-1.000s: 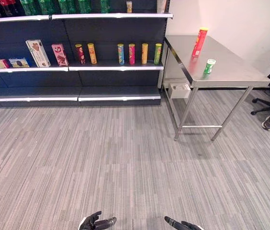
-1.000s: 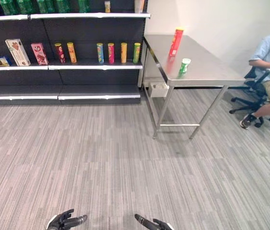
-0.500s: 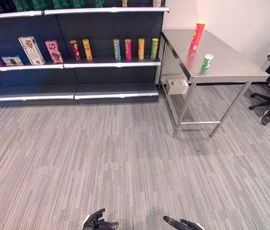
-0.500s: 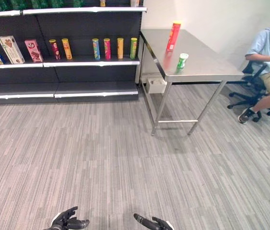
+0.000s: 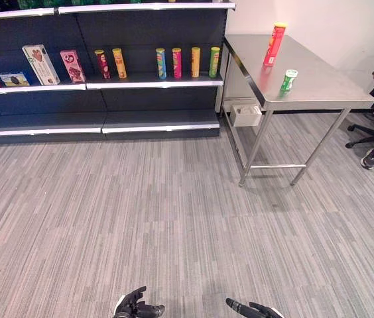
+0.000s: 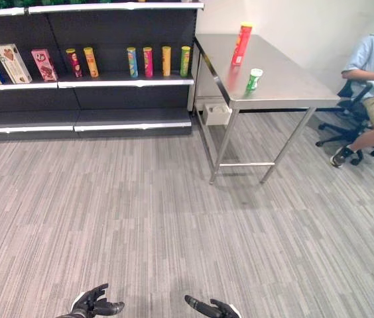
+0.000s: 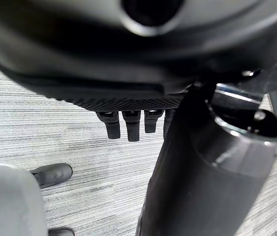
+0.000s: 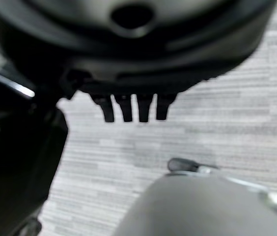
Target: Put the goods on the table back onto the shelves and tidy them up.
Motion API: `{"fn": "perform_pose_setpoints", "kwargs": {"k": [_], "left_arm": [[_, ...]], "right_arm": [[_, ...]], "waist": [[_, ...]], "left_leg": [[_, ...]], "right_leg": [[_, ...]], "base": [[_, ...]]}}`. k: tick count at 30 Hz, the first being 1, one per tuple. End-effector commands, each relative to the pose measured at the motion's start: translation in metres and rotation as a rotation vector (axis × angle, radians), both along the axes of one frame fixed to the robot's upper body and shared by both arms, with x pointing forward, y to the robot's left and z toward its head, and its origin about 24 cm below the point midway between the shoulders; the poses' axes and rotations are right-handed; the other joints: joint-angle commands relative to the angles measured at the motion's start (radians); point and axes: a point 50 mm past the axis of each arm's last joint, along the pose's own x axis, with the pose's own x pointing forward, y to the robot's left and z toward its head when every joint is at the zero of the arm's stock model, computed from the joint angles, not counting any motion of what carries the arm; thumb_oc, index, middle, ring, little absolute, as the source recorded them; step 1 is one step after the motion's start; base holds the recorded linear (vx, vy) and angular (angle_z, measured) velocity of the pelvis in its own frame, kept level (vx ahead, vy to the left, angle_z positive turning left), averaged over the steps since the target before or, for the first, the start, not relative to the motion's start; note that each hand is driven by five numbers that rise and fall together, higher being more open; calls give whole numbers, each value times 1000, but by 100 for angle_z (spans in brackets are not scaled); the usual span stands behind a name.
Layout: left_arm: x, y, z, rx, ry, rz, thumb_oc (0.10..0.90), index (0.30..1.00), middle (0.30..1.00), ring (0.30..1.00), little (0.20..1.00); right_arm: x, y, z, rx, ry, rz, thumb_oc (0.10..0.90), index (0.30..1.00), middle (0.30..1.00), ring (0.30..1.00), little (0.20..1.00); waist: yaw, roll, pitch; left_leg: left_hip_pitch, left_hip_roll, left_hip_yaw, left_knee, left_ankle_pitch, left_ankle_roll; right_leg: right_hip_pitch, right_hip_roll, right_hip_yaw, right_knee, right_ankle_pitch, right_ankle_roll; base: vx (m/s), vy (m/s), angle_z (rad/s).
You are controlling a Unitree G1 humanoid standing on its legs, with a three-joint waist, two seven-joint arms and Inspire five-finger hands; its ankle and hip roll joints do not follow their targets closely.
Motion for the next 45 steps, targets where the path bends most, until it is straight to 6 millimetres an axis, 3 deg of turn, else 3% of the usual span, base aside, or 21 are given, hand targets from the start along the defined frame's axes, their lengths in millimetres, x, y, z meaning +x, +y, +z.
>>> {"fn": "perform_pose_setpoints", "kwargs": {"k": [1, 4, 9, 10, 12, 13, 18, 20, 21, 22, 23, 26, 28, 31, 35, 37, 39, 40, 41, 43, 45], "left_arm": [[28, -4, 9, -3, -107, 2, 800, 900, 900, 900, 900], [31, 1, 10, -8, -114, 36, 800, 900, 900, 900, 900], [43, 1, 16, -20, -162, 63, 800, 900, 900, 900, 900], [43, 1, 16, -22, -169, 68, 800, 900, 900, 900, 900], [45, 1, 18, -14, -190, 61, 800, 900, 900, 900, 900], [47, 2, 20, -14, -201, 66, 800, 900, 900, 900, 900], [40, 5, 19, -16, -205, 108, 800, 900, 900, 900, 900], [37, 6, 18, -10, -194, 109, 800, 900, 900, 900, 900], [35, 7, 17, -6, -189, 113, 800, 900, 900, 900, 900], [36, 9, 17, -1, -180, 95, 800, 900, 900, 900, 900], [38, 11, 18, 13, -178, 77, 800, 900, 900, 900, 900], [41, 14, 19, 39, -173, 54, 800, 900, 900, 900, 900], [49, 14, 22, 38, -198, 48, 800, 900, 900, 900, 900], [52, 13, 24, 38, -212, 31, 800, 900, 900, 900, 900], [55, 9, 24, 43, -220, 9, 800, 900, 900, 900, 900], [47, 5, 20, 35, -198, -7, 800, 900, 900, 900, 900], [44, 1, 19, 24, -190, -1, 800, 900, 900, 900, 900], [48, 1, 21, 14, -209, 8, 800, 900, 900, 900, 900], [52, 1, 23, 10, -225, 14, 800, 900, 900, 900, 900], [56, 2, 25, 12, -239, 28, 800, 900, 900, 900, 900], [59, 1, 28, 4, -258, 30, 800, 900, 900, 900, 900]], "right_arm": [[33, 5, 11, 12, -119, 65, 800, 900, 900, 900, 900], [40, 3, 13, 13, -136, 66, 800, 900, 900, 900, 900], [43, -5, 16, -5, -154, 45, 800, 900, 900, 900, 900], [42, -7, 16, -9, -151, 39, 800, 900, 900, 900, 900], [43, -6, 17, -15, -161, 55, 800, 900, 900, 900, 900], [45, -6, 18, -18, -166, 54, 800, 900, 900, 900, 900], [41, -2, 15, -9, -152, 60, 800, 900, 900, 900, 900], [40, 2, 14, 3, -145, 66, 800, 900, 900, 900, 900], [39, 4, 13, 10, -140, 72, 800, 900, 900, 900, 900], [42, 4, 15, 14, -158, 73, 800, 900, 900, 900, 900], [49, 1, 19, 16, -189, 41, 800, 900, 900, 900, 900], [51, -1, 20, 19, -206, 5, 800, 900, 900, 900, 900], [44, -2, 18, 16, -189, -9, 800, 900, 900, 900, 900], [37, -5, 15, 11, -161, -19, 800, 900, 900, 900, 900], [32, -3, 12, 13, -127, -13, 800, 900, 900, 900, 900], [25, -5, 10, 7, -108, 1, 800, 900, 900, 900, 900], [25, -12, 12, -11, -114, 1, 800, 900, 900, 900, 900], [28, -17, 15, -14, -130, -6, 800, 900, 900, 900, 900], [31, -20, 17, -22, -145, -9, 800, 900, 900, 900, 900], [34, -25, 18, -38, -145, -10, 800, 900, 900, 900, 900], [34, -25, 18, -39, -146, -7, 800, 900, 900, 900, 900]], "waist": [[10, -43, -17], [17, -61, 12], [28, -82, 57], [39, -79, 44], [68, -58, 33], [77, -55, 33], [100, -29, -4], [106, -41, -20], [106, -48, -26], [102, -53, -27], [80, -43, -7], [51, -6, 16], [27, 7, 25], [-3, -4, 32], [-43, -34, 43], [-45, -43, 31], [-51, -23, 11], [-54, -21, 10], [-45, -41, 26], [-27, -65, 52], [-7, -75, 57]], "left_leg": [[4, 41, -12, 11, -34, -65], [-90, 46, -23, 182, -64, -75], [-292, 34, -58, 447, 10, -84], [-316, 28, -41, 331, -5, -73], [-376, 59, -35, 99, 112, -94], [-394, 62, -34, 33, 135, -99], [-388, 55, -34, -8, 203, -109], [-353, 32, -18, -8, 189, -89], [-328, 15, -5, -8, 175, -72], [-279, -17, 6, -8, 142, -40], [-225, -39, 8, -8, 108, -11], [-149, -28, 13, -8, 59, 10], [-102, -17, 18, -8, 24, 4], [-48, -11, 22, -8, -29, -19], [40, -18, 5, -8, -91, -45], [115, -9, -9, -8, -145, -59], [151, 42, -30, -1, -96, -87], [83, 105, -21, 223, 7, -155], [-5, 110, -29, 417, 59, -163], [-89, 112, -21, 564, 90, -156], [-158, 113, 25, 466, 39, -124]], "right_leg": [[-25, -63, 1, 23, 38, 105], [-39, -62, 7, 47, 20, 86], [-18, -61, 8, 54, -3, 59], [0, -60, 10, 37, -16, 72], [43, -44, 18, 14, -50, 84], [61, -44, 24, 12, -65, 86], [137, -74, 80, 33, -112, 115], [135, -117, 95, 86, -94, 143], [119, -143, 103, 150, -53, 163], [60, -181, 106, 320, 42, 189], [-21, -197, 116, 524, 184, 192], [-136, -229, 55, 710, 241, 181], [-197, -279, -62, 614, 173, 163], [-231, -273, -157, 353, 119, 163], [-307, -212, -135, 17, 210, 222], [-315, -203, -147, 12, 235, 222], [-275, -155, -122, 12, 238, 193], [-199, -113, -140, 12, 169, 143], [-156, -108, -134, 12, 135, 118], [-108, -106, -114, 12, 99, 91], [-80, -112, -91, 12, 80, 98]], "base": [[26, -74, -2], [25, -117, 0], [115, -77, 2], [389, 60, 13], [473, 120, 12], [453, 112, 15], [463, 203, -35], [394, 231, -107], [445, 295, -63], [521, 413, -36], [443, 394, 7], [304, 244, 40], [419, 90, 22], [339, -100, 9], [413, -136, 40], [702, -325, 72], [730, -550, -32], [614, -698, -35], [411, -581, 1], [215, -257, -21], [240, -60, -102]]}}
